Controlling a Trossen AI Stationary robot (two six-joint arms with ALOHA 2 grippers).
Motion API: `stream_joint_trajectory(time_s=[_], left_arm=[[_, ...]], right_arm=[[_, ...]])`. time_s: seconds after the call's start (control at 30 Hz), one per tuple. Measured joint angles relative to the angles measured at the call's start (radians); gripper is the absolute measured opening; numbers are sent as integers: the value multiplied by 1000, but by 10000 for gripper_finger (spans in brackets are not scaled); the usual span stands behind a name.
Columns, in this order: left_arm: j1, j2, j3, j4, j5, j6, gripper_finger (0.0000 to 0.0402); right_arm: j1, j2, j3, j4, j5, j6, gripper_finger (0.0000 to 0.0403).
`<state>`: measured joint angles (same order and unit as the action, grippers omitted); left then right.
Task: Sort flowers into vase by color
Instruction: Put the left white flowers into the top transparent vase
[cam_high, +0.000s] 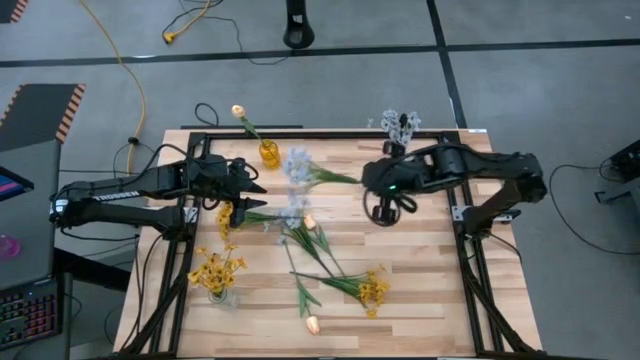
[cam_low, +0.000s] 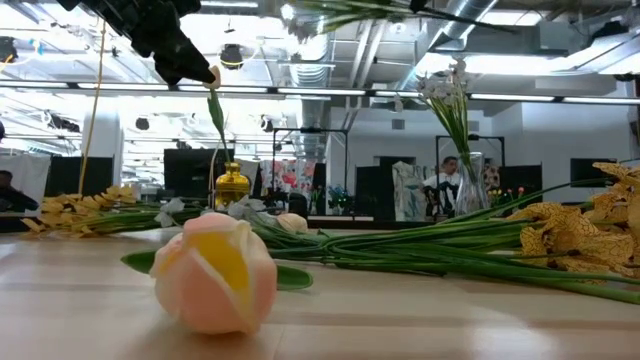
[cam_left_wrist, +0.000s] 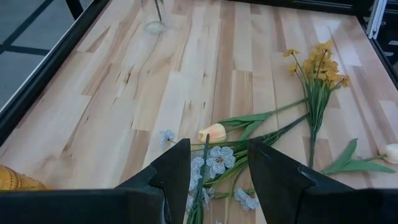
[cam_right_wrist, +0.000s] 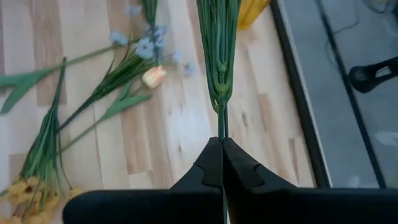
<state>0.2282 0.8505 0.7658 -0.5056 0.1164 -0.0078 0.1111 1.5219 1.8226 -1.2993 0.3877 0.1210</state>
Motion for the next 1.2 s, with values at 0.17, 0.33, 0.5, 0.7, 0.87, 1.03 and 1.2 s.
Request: stream_joint_trajectory(time_s=[0.17,0.33,0.5,0.7,0.87,1.03,1.2], left_arm=[[0,0,0,0,0,0,146],[0,0,0,0,-1,0,146],[0,0,0,0,0,0,146],[0,0,0,0,0,0,146],[0,0,0,1,0,0,146],[0,0,0,5,-9,0,146],[0,0,0,5,-45,0,146]], right_arm=[[35,-132,-159,150,74,3,22],[89,-289,-348,337,234,2,22],[128,-425,-537,511,408,-1,22],[145,-554,-717,705,612,-64,22],[143,-635,-839,902,701,-168,22],[143,-711,-952,1050,759,-236,22],[125,-790,-1070,1258,779,-329,23]])
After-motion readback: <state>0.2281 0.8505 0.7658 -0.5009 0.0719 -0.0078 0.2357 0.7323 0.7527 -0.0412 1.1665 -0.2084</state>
